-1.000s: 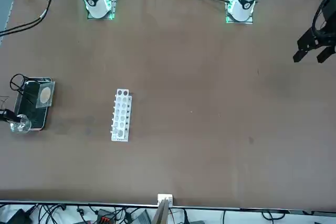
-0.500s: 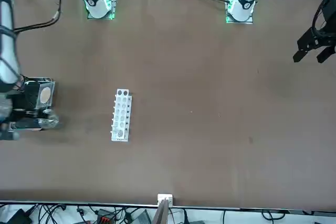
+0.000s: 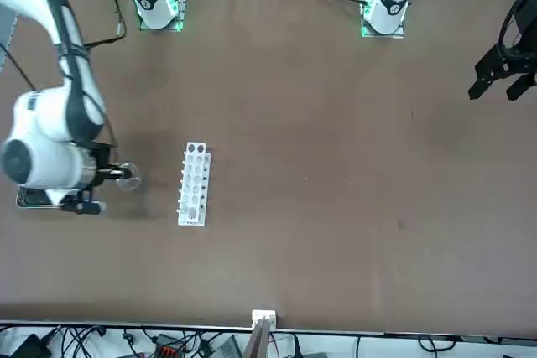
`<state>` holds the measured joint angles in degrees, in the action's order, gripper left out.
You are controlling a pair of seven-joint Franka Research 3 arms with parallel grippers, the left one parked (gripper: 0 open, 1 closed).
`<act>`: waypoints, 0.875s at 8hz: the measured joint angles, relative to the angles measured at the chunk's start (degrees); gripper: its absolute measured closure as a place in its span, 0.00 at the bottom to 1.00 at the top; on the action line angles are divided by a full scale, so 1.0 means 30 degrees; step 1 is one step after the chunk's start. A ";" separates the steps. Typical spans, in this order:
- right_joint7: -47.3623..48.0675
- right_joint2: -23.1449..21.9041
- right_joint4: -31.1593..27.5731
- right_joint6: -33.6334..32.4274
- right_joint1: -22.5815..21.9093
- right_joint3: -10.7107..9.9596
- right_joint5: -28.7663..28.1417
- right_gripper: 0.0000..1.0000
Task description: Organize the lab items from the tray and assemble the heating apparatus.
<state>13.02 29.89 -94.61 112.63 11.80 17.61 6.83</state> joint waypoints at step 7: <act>0.0213 -0.2188 -0.5302 0.3584 0.0056 -0.0275 0.0000 0.69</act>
<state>13.66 23.33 -110.51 123.38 11.97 16.78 6.83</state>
